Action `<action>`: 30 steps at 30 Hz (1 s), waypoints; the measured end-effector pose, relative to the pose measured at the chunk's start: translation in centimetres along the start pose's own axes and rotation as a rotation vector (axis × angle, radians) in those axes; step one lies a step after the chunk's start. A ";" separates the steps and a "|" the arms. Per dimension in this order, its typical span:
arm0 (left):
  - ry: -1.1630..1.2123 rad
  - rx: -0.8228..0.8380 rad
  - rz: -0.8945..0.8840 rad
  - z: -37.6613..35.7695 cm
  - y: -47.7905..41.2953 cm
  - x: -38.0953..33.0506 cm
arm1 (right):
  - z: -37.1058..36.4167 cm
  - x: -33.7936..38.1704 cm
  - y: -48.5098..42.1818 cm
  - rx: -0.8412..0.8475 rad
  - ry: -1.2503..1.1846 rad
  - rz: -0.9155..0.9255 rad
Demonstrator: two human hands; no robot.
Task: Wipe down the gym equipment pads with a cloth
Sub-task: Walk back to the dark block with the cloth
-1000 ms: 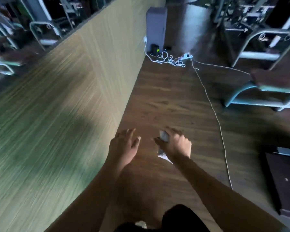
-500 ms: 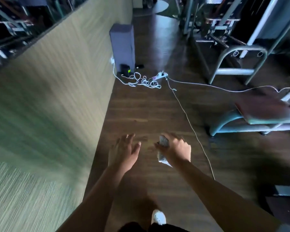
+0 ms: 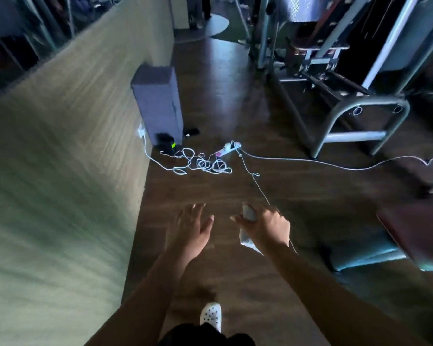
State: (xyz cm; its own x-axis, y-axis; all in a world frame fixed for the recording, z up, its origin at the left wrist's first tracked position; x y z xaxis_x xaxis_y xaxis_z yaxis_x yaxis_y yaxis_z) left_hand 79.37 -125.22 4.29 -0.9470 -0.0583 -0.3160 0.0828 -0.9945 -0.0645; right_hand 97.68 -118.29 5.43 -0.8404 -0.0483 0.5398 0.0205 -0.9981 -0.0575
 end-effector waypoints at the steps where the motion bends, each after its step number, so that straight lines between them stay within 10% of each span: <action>1: 0.003 0.003 -0.016 0.5 -3.5 0.7 | -0.2 0.8 -2.9 -0.012 -0.006 -0.017; 30: 0.113 -0.044 0.023 -4.5 -93.4 5.6 | -8.4 4.4 -92.7 -0.042 0.011 -0.069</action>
State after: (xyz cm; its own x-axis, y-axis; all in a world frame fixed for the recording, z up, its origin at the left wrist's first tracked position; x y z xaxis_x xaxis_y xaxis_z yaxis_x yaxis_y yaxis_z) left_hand 67.76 -32.27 4.33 -0.9038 -0.0688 -0.4224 0.1203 -0.9881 -0.0963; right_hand 87.55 -25.70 6.05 -0.8451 0.0210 0.5342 -0.0600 -0.9966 -0.0557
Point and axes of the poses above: each hand's wrist, its own y-axis away from the middle knuckle, its own z-axis out of the back of the hand, x = y × z, the point moved 5 cm from there along -y, towards the middle knuckle, and after that the axes turned 15 degrees about -z, right-handed, at the moved point
